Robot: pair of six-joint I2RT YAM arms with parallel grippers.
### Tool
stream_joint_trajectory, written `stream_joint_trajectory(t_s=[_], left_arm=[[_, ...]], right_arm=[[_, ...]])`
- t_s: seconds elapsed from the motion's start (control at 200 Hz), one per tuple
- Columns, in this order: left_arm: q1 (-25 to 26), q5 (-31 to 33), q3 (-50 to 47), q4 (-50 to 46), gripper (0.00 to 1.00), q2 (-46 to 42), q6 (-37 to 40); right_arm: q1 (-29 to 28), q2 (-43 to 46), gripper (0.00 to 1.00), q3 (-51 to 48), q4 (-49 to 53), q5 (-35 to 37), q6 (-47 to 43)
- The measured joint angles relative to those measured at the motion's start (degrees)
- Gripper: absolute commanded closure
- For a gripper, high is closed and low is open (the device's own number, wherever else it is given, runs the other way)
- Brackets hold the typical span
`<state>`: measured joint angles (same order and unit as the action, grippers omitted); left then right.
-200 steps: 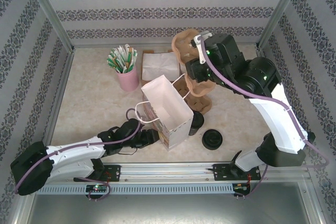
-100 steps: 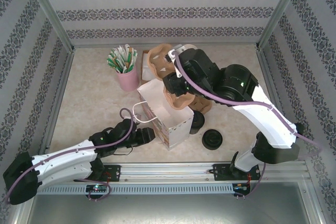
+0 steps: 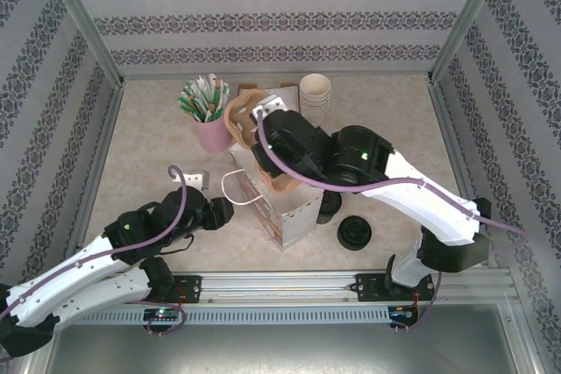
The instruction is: Pack the takeout coffee
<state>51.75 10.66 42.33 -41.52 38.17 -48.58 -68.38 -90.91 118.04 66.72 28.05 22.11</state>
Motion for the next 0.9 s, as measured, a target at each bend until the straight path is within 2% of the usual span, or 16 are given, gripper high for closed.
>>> stream_joint_trajectory(t_s=[0.285, 0.505, 0.649, 0.794, 0.904], left_arm=[[-1.51, 9.18, 8.57, -9.62, 0.42, -0.83, 6.60], [-6.16, 9.97, 15.37, -10.64, 0.40, 0.04, 11.65], [-11.98, 5.38, 16.74, -9.53, 0.37, 3.54, 14.43], [-18.45, -2.86, 17.77, -7.34, 0.34, 7.41, 16.28], [-20.85, -7.41, 19.04, -5.49, 0.32, 10.45, 16.98]], right_arm=[[1.53, 0.02, 0.61, -8.22, -2.82, -1.95, 2.69], [1.51, 0.02, 0.61, -10.38, -2.19, -4.17, 5.27], [1.51, 0.02, 0.61, -11.45, -1.16, -5.64, 7.39], [1.51, 0.02, 0.61, -11.72, 0.79, -6.08, 9.14], [1.51, 0.02, 0.61, -11.87, 1.40, -6.05, 9.75]])
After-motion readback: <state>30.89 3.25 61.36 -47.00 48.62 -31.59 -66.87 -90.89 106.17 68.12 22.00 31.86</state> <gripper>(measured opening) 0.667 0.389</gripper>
